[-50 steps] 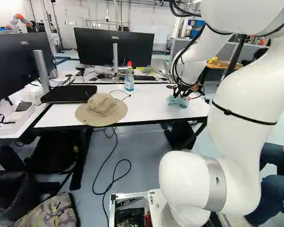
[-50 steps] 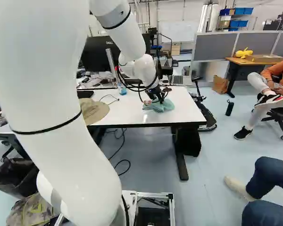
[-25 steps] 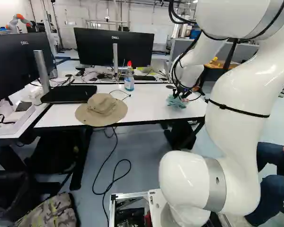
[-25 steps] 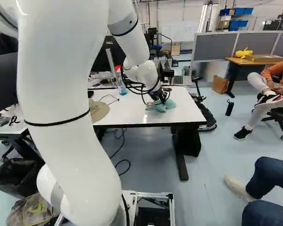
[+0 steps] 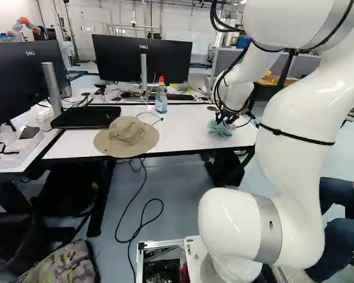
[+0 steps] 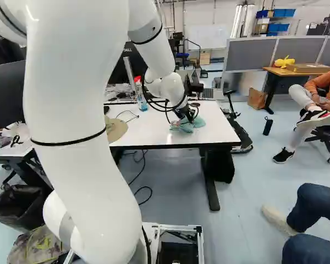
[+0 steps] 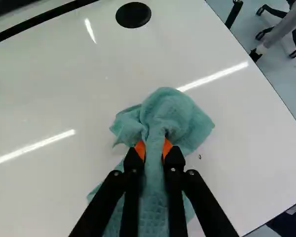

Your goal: Clean the table with the green towel

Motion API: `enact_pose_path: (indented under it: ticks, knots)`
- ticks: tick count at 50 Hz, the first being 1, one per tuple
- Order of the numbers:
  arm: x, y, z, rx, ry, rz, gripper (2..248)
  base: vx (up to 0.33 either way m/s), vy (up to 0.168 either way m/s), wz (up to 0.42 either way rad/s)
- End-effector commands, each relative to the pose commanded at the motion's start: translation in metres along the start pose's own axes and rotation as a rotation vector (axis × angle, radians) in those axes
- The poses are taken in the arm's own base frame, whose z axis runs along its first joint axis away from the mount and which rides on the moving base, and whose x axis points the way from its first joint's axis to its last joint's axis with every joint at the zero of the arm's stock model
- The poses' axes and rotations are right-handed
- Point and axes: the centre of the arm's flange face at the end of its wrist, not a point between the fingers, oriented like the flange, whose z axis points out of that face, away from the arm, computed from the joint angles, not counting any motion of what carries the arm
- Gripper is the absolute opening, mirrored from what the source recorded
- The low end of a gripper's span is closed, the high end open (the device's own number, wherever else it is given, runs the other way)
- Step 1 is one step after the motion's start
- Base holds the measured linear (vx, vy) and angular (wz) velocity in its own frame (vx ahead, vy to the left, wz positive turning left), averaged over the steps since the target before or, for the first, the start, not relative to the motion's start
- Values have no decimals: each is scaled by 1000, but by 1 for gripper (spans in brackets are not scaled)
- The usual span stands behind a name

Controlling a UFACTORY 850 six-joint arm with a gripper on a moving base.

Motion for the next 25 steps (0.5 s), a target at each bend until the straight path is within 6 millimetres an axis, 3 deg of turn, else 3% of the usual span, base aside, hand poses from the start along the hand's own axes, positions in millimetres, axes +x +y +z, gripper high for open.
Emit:
enact_pose_path:
  ticks: [25]
  knots:
    - [-11, 24, -8, -27, -5, 39, 57, 0, 0, 0]
